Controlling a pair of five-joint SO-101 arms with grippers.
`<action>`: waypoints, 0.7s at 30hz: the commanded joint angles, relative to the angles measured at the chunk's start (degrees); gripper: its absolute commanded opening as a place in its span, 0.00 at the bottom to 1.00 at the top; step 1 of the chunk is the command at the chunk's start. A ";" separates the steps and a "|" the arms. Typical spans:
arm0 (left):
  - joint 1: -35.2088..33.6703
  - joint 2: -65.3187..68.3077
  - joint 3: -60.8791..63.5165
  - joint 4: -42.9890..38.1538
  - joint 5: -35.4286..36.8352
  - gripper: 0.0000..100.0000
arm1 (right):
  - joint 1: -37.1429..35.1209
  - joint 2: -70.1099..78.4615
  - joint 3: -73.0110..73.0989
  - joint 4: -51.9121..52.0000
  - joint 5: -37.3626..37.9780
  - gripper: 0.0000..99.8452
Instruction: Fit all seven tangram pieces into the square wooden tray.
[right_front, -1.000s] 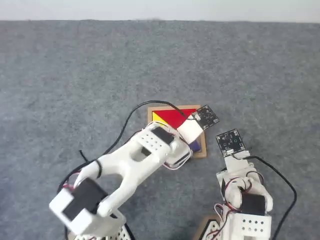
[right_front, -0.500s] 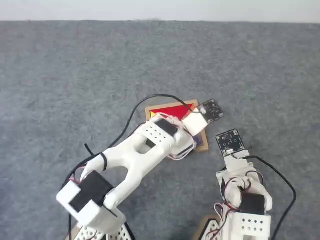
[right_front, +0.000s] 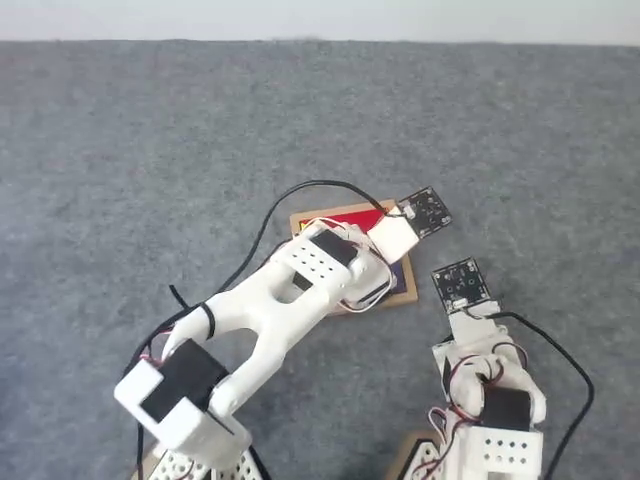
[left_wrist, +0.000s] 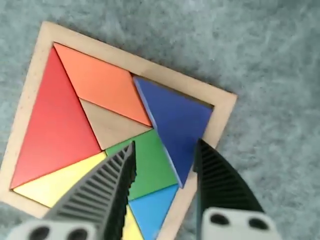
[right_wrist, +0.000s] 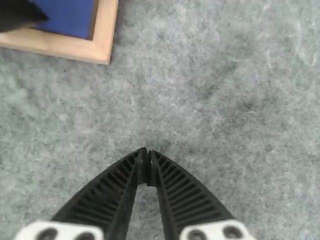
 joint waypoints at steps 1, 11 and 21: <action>-0.35 -1.05 -2.33 -1.32 0.00 0.18 | -0.22 -0.84 0.97 0.13 0.44 0.01; -2.73 -0.26 -1.80 -4.22 0.97 0.18 | -0.22 -0.84 0.97 0.13 0.44 0.01; -0.09 -1.05 -0.40 -4.48 1.41 0.18 | -0.22 -0.84 0.97 0.13 0.44 0.01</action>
